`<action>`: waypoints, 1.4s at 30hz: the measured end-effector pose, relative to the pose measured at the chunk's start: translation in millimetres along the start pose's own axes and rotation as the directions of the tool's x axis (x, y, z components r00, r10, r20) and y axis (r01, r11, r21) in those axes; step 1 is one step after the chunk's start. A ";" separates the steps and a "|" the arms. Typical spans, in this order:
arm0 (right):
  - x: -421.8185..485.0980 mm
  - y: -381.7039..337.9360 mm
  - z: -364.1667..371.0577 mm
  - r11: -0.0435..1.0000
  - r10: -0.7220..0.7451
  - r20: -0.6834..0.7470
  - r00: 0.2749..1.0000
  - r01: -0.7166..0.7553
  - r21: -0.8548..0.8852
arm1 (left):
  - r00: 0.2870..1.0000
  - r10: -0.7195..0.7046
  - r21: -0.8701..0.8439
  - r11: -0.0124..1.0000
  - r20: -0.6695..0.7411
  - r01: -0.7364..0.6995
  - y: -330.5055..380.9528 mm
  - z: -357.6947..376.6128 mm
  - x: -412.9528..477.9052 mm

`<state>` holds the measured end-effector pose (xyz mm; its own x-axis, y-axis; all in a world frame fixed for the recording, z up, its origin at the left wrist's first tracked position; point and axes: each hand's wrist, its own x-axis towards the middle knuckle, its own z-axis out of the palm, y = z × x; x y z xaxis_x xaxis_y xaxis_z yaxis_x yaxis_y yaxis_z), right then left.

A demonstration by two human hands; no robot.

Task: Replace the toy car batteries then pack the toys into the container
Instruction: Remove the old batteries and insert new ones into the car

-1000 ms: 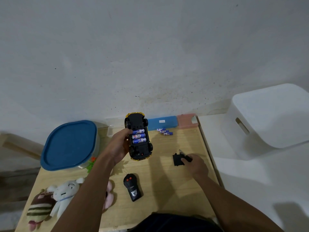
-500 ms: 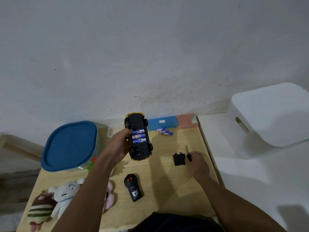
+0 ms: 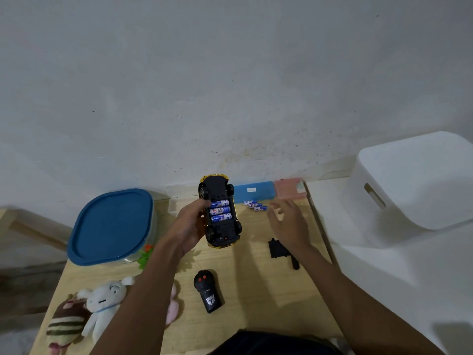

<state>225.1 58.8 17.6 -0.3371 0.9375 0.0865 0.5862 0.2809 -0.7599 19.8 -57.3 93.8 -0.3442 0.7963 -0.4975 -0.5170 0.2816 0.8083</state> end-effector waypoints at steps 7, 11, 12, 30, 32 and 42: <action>-2.4 -86.7 1.9 0.971 -0.213 0.206 0.955 0.183 0.155 | 1.000 0.016 0.011 1.000 -0.013 -0.016 -2.1 -0.9 2.6; -3.4 -90.5 12.4 0.979 -0.158 0.180 0.971 0.130 0.156 | 0.998 0.069 0.033 0.997 0.002 -0.069 -1.2 -2.5 0.8; -4.0 -92.2 14.4 0.979 -0.132 0.173 0.976 0.102 0.175 | 0.997 0.083 0.038 0.996 0.004 -0.084 -1.7 -3.1 0.9; 2.4 -112.4 11.2 0.796 0.170 0.386 0.907 -0.358 0.489 | 0.971 0.203 0.147 0.964 0.123 -0.220 4.6 -10.6 -1.5; 1.9 -115.9 8.4 0.782 0.151 0.382 0.912 -0.346 0.518 | 0.972 0.207 0.117 0.969 0.114 -0.220 5.4 -10.6 -1.1; -1.6 -122.2 7.9 0.785 0.094 0.168 0.981 -0.177 0.594 | 0.969 0.222 0.045 0.973 0.106 -0.227 14.2 -3.4 -3.6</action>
<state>148.2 21.4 105.3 -0.3995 0.9118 -0.0948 0.0822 -0.0674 -0.9943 11.1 -57.9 106.0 -0.3653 0.8909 -0.2700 -0.3899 0.1169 0.9134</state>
